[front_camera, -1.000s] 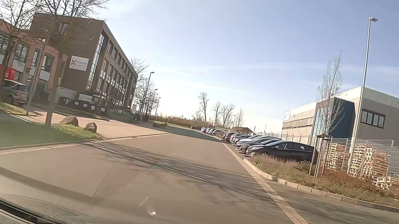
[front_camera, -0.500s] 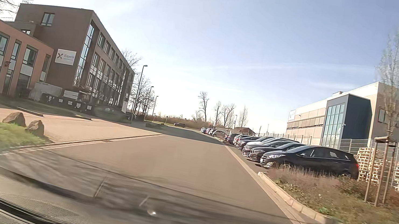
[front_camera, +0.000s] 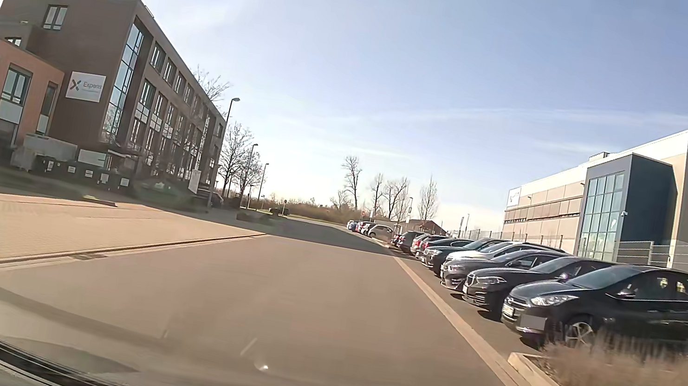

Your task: Follow the waypoints while adhering to traffic rules and regulations

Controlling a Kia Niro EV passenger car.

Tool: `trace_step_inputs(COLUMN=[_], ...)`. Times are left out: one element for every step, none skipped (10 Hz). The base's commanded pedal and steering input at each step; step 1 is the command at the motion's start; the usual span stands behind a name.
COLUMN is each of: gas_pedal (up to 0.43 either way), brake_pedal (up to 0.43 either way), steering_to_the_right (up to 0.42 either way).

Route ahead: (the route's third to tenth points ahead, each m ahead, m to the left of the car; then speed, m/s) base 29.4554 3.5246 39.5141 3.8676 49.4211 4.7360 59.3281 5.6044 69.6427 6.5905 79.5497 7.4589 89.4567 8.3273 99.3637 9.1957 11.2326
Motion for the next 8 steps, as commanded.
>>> trace_step_inputs(gas_pedal=[0.169,0.169,0.169,0.169,0.169,0.169,0.169,0.169], brake_pedal=[0.000,0.000,0.000,0.000,0.000,0.000,0.000,0.000], steering_to_the_right=[-0.007,-0.007,-0.007,-0.007,-0.006,-0.006,-0.004,-0.003])
